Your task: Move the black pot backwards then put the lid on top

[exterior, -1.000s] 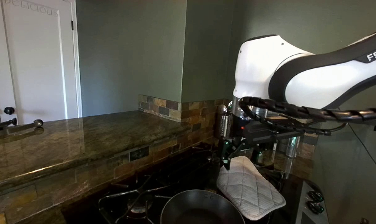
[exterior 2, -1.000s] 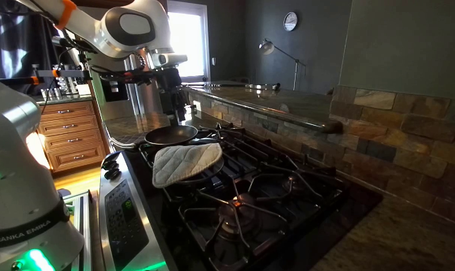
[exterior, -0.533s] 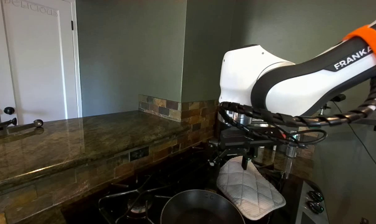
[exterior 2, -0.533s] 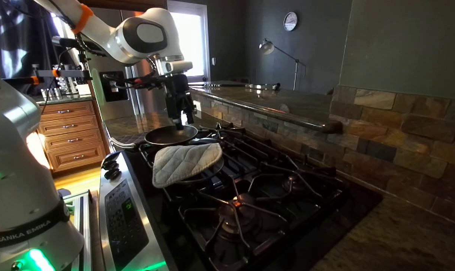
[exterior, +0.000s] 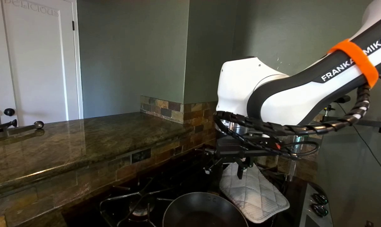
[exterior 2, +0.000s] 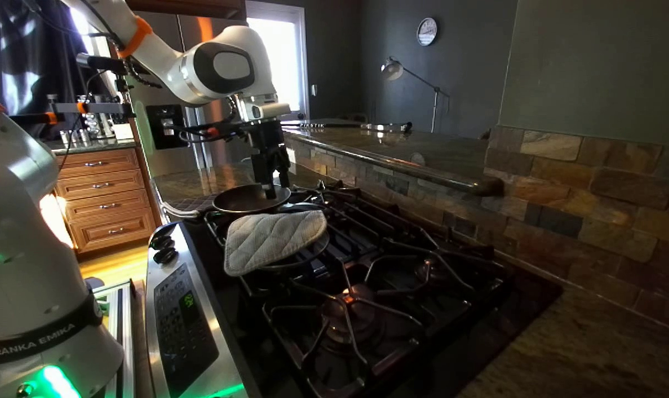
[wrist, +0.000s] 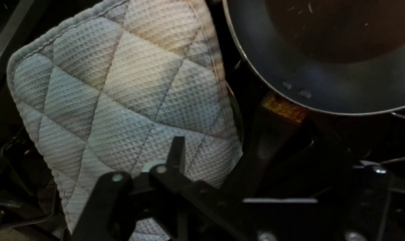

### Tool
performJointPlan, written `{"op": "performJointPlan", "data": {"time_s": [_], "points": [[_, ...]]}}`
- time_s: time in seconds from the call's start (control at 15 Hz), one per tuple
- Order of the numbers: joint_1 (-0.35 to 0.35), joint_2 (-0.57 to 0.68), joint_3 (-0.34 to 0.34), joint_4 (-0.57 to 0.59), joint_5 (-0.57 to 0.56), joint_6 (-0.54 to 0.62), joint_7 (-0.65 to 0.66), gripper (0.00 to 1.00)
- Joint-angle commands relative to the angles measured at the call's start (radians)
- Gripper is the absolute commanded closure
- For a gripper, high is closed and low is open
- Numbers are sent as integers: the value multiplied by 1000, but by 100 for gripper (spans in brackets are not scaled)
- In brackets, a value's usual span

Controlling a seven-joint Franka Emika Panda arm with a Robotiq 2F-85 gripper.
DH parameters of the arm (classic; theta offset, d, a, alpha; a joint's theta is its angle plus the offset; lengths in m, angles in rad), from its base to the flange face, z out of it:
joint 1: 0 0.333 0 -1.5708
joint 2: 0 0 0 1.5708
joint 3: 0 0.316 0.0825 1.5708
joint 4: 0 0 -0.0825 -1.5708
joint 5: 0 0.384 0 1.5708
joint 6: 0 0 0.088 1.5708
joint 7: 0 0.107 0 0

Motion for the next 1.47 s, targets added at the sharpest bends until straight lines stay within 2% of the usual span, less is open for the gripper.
{"op": "performJointPlan", "data": {"time_s": [0.0, 0.67, 1.4], "points": [[39, 26, -35, 12, 6, -1, 27, 0], [59, 134, -48, 59, -17, 15, 154, 0], [101, 229, -106, 82, 7, 93, 138, 0]]}}
